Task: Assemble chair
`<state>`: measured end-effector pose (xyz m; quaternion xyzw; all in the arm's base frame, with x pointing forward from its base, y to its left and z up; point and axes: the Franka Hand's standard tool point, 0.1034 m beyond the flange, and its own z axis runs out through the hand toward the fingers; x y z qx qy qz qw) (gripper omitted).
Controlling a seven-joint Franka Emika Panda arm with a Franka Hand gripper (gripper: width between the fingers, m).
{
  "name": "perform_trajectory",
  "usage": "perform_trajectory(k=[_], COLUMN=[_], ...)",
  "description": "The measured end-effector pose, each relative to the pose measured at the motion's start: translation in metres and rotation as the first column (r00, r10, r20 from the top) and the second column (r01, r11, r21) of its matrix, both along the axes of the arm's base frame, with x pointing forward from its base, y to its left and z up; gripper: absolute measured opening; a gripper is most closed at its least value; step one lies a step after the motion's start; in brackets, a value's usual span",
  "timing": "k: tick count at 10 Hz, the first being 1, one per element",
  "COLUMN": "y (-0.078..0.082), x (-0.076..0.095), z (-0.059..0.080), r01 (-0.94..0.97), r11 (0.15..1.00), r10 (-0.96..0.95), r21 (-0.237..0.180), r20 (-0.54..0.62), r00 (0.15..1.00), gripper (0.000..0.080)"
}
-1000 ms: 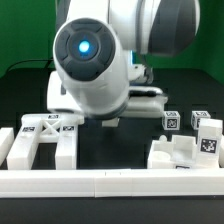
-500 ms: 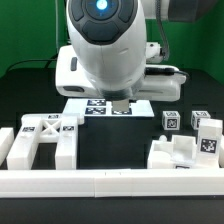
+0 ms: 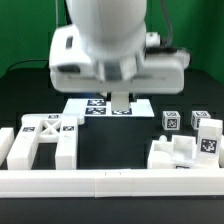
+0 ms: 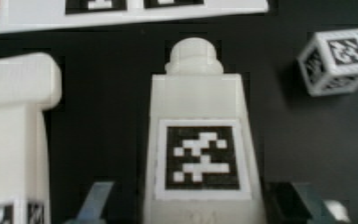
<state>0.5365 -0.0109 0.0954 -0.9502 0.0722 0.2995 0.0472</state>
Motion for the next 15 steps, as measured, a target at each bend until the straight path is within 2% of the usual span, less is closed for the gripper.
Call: perform_trajectory(k=[2, 5, 6, 7, 11, 13, 14, 15], y=[-0.002, -0.003, -0.002, 0.000, -0.002, 0.017, 0.019, 0.016], x=[0.003, 0.017, 0.023, 0.035, 0.044, 0.068, 0.075, 0.073], z=[-0.006, -0.009, -0.002, 0.004, 0.000, 0.016, 0.020, 0.018], r01=[0.010, 0.026, 0.029, 0.034, 0.064, 0.074, 0.078, 0.083], r11=[1.000, 0.998, 0.998, 0.997, 0.991, 0.989, 0.987, 0.985], r10=[-0.006, -0.003, -0.002, 0.004, 0.033, 0.058, 0.073, 0.085], r21=[-0.026, -0.060, -0.062, -0.073, -0.119, -0.131, -0.140, -0.150], r20=[0.154, 0.359, 0.392, 0.466, 0.674, 0.787, 0.829, 0.850], r00=[0.988, 0.933, 0.920, 0.885, 0.738, 0.614, 0.554, 0.519], gripper=[0.0287, 0.0287, 0.0287, 0.0287, 0.0287, 0.0287, 0.0287, 0.0287])
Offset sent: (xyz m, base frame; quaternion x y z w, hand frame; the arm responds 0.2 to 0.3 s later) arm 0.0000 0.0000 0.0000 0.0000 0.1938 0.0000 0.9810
